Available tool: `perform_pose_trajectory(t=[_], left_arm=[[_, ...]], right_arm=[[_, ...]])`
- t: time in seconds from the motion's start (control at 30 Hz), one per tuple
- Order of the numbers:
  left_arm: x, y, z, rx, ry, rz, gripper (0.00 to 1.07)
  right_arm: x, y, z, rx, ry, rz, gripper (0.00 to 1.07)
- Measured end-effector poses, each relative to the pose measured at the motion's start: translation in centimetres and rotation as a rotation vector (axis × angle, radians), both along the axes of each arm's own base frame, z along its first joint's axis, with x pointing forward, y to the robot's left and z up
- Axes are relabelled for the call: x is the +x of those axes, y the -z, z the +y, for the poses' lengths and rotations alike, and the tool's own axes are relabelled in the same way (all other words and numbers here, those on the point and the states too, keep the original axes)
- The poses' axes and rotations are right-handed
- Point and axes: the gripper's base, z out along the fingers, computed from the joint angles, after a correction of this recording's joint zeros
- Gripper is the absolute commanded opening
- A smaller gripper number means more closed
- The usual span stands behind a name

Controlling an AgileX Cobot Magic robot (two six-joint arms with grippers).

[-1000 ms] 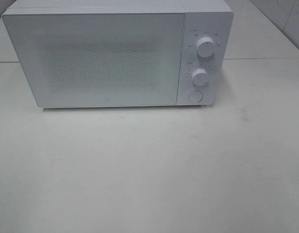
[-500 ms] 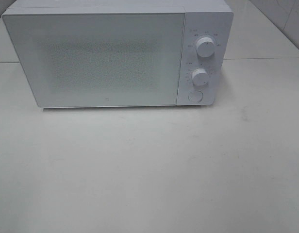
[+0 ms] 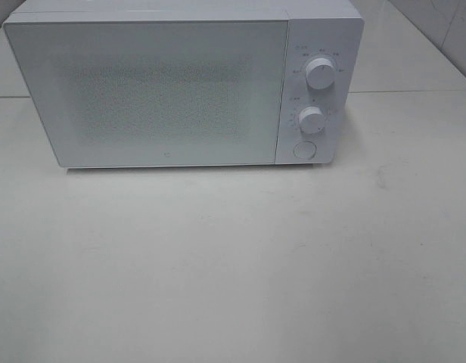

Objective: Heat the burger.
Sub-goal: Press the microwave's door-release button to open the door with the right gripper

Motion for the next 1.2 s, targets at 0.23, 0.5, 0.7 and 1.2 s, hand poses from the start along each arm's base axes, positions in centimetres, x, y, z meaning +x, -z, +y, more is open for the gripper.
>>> perform_pose_trajectory(t=[0.23,0.5,0.7,1.2], left_arm=[[0.0,0.0,0.0,0.000,0.000,0.000,1.00],[0.0,0.0,0.0,0.000,0.000,0.000,1.00],[0.0,0.0,0.0,0.000,0.000,0.000,1.00],[0.0,0.0,0.0,0.000,0.000,0.000,1.00]], right_arm=[[3.0,-0.3,0.2,0.000,0.000,0.002,0.75],[5.5,-0.3,0.5,-0.001,0.000,0.012,0.75],[8.7,0.3,0.7,-0.001,0.000,0.023,0.75],[15.2,2.8,1.2,-0.010,-0.003,0.007,0.75]])
